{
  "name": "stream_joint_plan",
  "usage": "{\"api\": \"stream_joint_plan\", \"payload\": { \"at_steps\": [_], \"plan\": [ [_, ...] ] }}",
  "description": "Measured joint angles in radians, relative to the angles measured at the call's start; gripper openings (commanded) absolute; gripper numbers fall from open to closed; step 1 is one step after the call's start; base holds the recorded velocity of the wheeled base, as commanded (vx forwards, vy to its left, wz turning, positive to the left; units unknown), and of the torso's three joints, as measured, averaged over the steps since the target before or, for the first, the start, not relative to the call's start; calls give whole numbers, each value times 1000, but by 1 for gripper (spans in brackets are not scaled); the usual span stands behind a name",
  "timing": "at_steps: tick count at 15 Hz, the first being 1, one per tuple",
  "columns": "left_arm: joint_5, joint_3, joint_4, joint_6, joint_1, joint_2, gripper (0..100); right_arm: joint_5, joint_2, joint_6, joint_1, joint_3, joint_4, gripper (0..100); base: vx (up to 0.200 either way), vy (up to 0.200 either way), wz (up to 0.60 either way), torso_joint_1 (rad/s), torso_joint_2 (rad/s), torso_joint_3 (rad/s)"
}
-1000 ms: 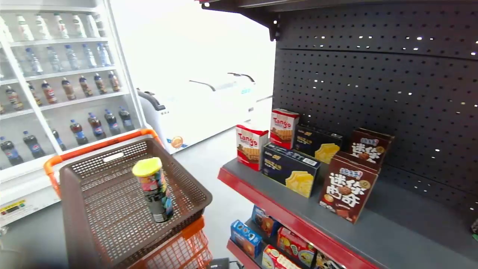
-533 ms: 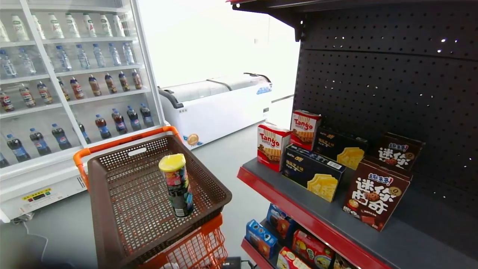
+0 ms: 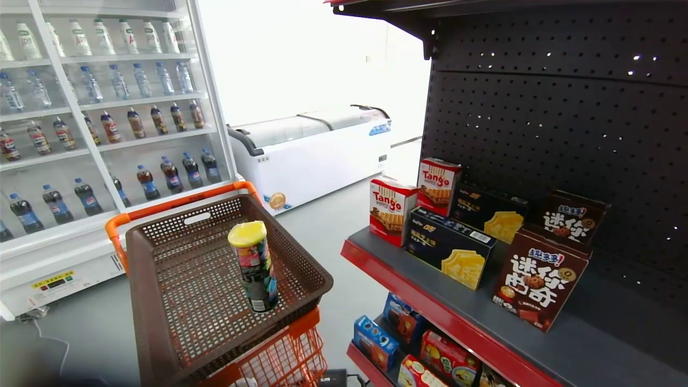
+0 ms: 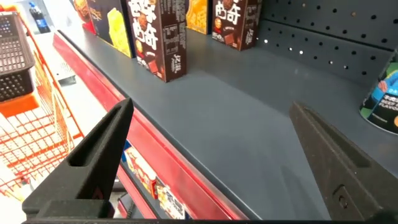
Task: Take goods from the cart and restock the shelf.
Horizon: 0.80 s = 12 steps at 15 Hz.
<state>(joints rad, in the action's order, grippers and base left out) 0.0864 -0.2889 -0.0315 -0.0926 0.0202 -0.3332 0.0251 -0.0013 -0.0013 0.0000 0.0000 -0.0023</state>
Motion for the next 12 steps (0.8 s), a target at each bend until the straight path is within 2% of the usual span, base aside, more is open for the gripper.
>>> {"api": "stream_joint_plan", "payload": {
  "at_steps": [1, 3, 6, 9, 12],
  "plan": [
    [-2, -33, 5, -23, 7, -83, 100, -1, 0, 0, 0, 0, 0, 100, 0, 0, 0, 0, 0, 0],
    [-13, -76, 30, -49, 41, -234, 100, 0, 0, 0, 0, 0, 0, 100, 0, 0, 0, 0, 0, 0],
    [-22, -100, 163, -65, 89, -463, 100, 0, 0, 0, 0, 0, 0, 100, 0, 0, 0, 0, 0, 0],
    [-24, -109, 285, -65, 112, -662, 100, 0, 0, 0, 0, 0, 0, 100, 0, 0, 0, 0, 0, 0],
    [-15, -121, 395, -43, 108, -846, 100, 0, 0, 0, 0, 0, 0, 100, 0, 0, 0, 0, 0, 0]
  ]
}}
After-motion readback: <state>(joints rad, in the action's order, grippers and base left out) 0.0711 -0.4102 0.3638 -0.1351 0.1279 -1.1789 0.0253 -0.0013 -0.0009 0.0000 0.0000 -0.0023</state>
